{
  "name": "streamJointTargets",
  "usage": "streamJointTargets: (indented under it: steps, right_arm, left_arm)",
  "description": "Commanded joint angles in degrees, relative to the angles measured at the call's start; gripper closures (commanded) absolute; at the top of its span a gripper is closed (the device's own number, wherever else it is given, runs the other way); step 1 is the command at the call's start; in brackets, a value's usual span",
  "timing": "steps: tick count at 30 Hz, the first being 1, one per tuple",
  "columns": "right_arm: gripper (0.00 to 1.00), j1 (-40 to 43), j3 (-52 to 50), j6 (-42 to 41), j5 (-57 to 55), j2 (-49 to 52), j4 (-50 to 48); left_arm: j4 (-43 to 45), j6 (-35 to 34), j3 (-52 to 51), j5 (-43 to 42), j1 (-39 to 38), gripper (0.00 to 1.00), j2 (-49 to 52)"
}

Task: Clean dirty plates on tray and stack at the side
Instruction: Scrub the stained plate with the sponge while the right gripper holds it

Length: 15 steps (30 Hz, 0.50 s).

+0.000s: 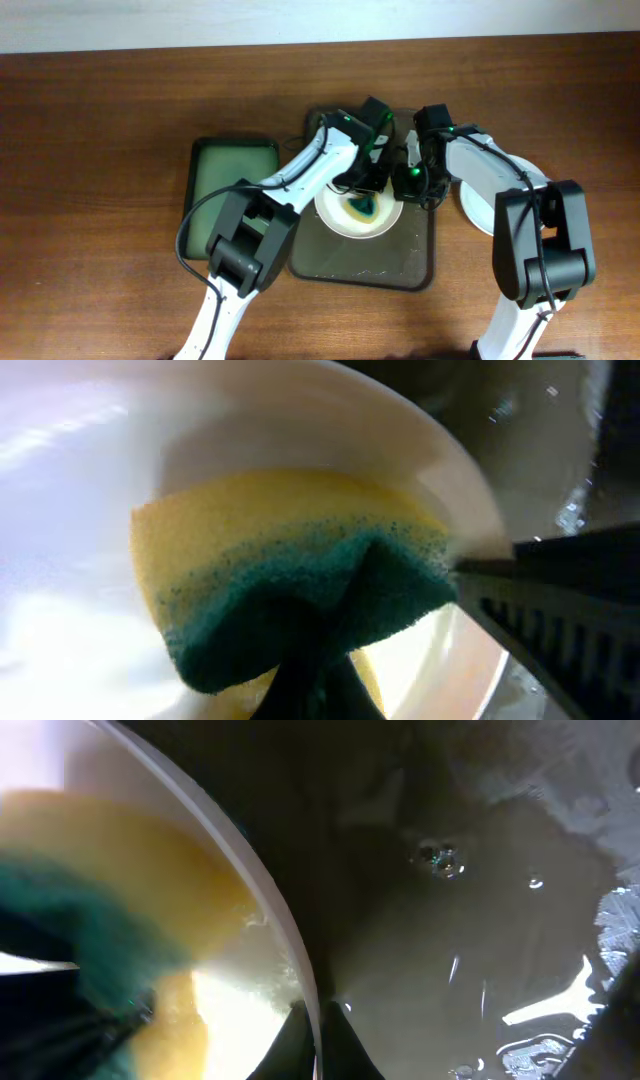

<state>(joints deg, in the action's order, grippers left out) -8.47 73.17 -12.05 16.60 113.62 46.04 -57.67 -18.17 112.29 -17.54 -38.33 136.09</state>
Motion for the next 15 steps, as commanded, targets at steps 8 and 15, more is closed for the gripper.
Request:
streamJointTargets:
  steps: [8,15]
  right_arm:
    - [0.96,-0.5,-0.6,-0.4,-1.8,1.9,0.2]
    - [0.96,-0.5,-0.6,-0.4,-1.8,1.9,0.2]
  left_arm:
    - [-4.5,1.4,0.4,-5.8,0.6,1.0,2.1]
    - [-11.7,1.3,1.3,10.9,8.5,1.0,2.0]
